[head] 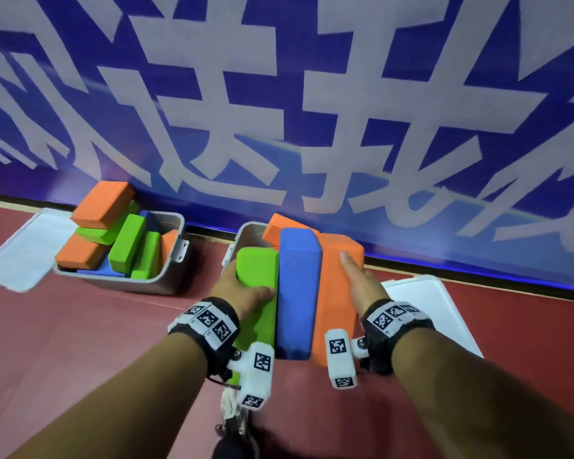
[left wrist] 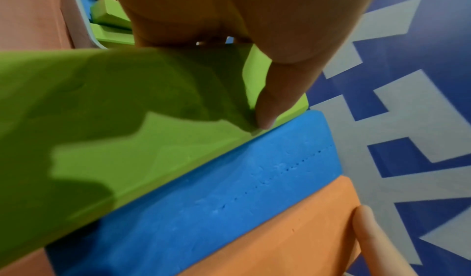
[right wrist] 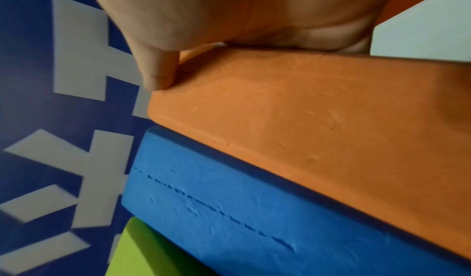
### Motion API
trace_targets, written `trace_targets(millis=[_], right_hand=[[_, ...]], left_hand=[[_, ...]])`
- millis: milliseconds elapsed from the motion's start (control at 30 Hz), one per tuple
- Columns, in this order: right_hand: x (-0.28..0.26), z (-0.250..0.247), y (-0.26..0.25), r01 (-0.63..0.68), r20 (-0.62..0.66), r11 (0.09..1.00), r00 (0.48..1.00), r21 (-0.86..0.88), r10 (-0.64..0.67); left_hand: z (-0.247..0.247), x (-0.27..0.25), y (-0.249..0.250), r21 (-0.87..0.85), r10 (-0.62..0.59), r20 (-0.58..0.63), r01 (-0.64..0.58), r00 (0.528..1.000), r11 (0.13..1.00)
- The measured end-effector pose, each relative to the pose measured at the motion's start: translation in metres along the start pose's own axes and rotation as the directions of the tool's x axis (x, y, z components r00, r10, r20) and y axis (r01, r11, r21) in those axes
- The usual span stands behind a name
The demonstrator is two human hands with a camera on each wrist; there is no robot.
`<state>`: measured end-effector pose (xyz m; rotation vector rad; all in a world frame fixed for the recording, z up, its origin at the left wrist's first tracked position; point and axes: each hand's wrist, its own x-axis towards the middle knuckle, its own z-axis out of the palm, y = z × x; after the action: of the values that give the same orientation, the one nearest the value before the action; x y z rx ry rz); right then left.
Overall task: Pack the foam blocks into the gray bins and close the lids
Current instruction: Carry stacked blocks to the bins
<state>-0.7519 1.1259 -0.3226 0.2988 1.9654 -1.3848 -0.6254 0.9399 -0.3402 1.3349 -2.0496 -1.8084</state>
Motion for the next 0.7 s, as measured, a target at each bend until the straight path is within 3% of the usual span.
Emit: trace_targets(millis=[133, 267, 467, 600, 700], right_hand=[[0.083, 0.044, -0.03, -0.002, -0.111, 0.999, 0.994, -0.035, -0.002], [0.173, 0.081, -0.034, -0.084, -0.125, 0.995, 0.989, -0.044, 0.078], [0.299, 0.132, -0.009, -0.188, -0.039, 0.977, 0.982, -0.099, 0.185], [0.343, 0.154, -0.014, -0.18, 0.047, 0.961, 0.98, -0.212, 0.194], [0.378, 0.167, -0.013, -0.176, 0.004, 0.968, 0.984, -0.178, 0.18]], left_hand=[[0.0, 0.116, 0.011, 0.082, 0.011, 0.085, -0.018, 0.996, 0.996], [0.007, 0.212, -0.007, 0.132, -0.042, 0.09, 0.03, 0.995, 0.991], [0.018, 0.313, -0.04, 0.179, -0.196, 0.031, 0.188, 0.98, 0.966], [0.009, 0.371, -0.064, 0.154, -0.283, -0.026, 0.284, 0.959, 0.946], [0.013, 0.412, -0.078, 0.074, -0.328, -0.007, 0.328, 0.944, 0.942]])
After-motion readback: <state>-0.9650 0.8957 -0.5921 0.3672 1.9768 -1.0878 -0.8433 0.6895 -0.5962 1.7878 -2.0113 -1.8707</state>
